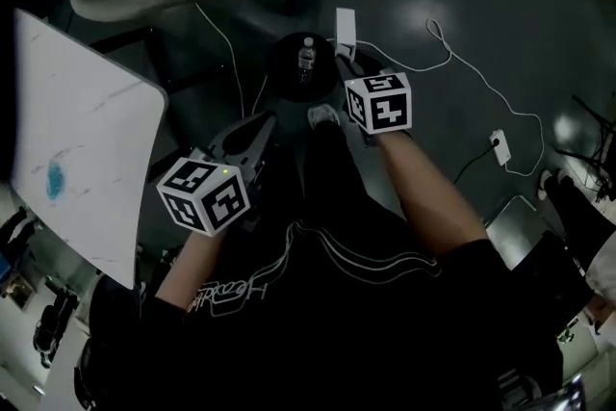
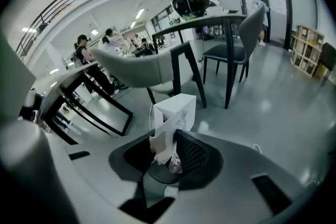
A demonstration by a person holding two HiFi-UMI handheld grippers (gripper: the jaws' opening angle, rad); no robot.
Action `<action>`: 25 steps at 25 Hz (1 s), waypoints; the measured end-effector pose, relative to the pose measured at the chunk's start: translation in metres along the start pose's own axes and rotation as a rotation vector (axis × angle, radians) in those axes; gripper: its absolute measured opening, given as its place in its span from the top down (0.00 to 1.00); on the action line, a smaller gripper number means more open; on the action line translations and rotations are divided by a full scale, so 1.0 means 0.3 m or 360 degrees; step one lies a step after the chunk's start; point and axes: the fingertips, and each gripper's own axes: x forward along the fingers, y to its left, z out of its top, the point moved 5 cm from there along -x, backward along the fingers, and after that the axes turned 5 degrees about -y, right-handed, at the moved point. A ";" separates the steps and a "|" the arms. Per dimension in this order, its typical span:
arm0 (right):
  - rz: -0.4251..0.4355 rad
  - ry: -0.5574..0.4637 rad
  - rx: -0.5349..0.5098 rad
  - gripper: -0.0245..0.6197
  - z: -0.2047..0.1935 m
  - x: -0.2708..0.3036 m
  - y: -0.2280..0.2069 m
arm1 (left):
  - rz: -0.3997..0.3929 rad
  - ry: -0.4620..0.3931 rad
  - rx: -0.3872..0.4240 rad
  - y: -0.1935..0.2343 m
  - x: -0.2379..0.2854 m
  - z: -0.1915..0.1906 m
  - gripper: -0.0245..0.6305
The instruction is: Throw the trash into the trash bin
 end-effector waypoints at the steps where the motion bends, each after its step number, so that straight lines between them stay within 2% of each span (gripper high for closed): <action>1: 0.0020 0.0054 0.0004 0.75 -0.045 0.032 -0.001 | 0.0029 0.0022 -0.0043 0.023 0.010 -0.034 0.96; 4: 0.0068 0.0221 -0.0005 0.75 -0.173 0.149 -0.012 | 0.0080 0.0073 -0.0167 0.099 0.058 -0.127 0.96; 7: 0.0119 0.0363 0.0020 0.75 -0.273 0.272 -0.008 | 0.0091 0.0095 -0.0232 0.169 0.097 -0.180 0.96; 14: 0.0177 0.0654 0.0075 0.75 -0.470 0.387 0.004 | 0.0141 0.0084 -0.0355 0.203 0.064 -0.271 0.96; 20: 0.0221 0.0717 0.0432 0.75 -0.552 0.460 -0.022 | 0.0196 0.0050 -0.0427 0.284 0.039 -0.322 0.96; 25: 0.0202 0.0700 0.0579 0.73 -0.577 0.476 -0.053 | 0.0199 0.0037 -0.0460 0.293 0.043 -0.342 0.96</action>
